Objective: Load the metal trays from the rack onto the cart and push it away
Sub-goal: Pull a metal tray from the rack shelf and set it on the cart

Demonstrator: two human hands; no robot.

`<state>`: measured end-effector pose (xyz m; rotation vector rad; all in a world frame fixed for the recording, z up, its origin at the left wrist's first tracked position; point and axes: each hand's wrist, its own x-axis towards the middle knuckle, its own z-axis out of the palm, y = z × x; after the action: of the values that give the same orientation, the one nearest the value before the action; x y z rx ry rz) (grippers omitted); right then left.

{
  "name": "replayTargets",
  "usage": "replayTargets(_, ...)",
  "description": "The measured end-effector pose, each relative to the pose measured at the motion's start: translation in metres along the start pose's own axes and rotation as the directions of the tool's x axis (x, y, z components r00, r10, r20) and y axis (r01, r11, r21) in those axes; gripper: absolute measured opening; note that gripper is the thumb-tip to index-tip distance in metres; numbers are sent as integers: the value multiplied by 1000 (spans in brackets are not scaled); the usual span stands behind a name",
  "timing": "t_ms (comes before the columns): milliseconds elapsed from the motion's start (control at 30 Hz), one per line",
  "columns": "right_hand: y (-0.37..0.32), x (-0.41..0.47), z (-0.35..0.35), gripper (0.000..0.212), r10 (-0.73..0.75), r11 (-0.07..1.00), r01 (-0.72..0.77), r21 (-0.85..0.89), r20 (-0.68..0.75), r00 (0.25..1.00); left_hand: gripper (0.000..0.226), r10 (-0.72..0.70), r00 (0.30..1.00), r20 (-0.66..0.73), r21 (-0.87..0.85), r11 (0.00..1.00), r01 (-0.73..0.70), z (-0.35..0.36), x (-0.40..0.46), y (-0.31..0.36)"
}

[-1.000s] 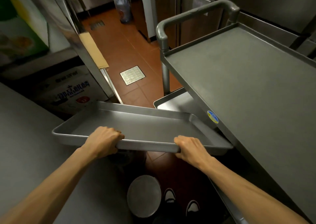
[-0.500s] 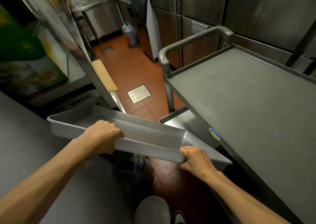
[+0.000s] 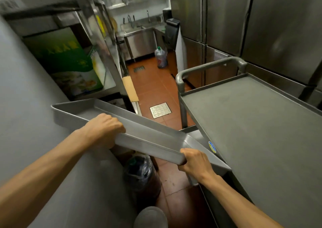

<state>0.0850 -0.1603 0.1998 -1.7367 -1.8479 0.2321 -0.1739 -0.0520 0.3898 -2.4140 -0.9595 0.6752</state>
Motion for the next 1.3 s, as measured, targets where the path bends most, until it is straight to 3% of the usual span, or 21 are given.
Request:
replayTargets(300,-32,-35,-44,51,-142,987,151,48,-162,977,32,-90,994,-54,110,989,95,-73,-79,19)
replayTargets(500,-60,-40,-93,33,-208,977,211,-23,-304,930,31,-179,969,-172,168,964,208,-117,-130,18)
replayTargets(667,-62,-52,-151,32,-307,949,265,-173,-302,903,22,-243,935,-257,82,959,272,-135,-160,40)
replayTargets(800,-35,-67,-203,26,-414,900,338,-276,-299,860,12,-262,885,-386,-33,962,271,-140,-160,86)
replayTargets(933,16,-86,-253,25,-498,835,385,-393,-243,832,15,-310,850,-427,-201,949,245,-150,-128,148)
replayTargets(1300,166,-134,-342,22,-406,782,331,-528,-29,913,2,-375,840,-392,-456,872,176,-178,-16,309)
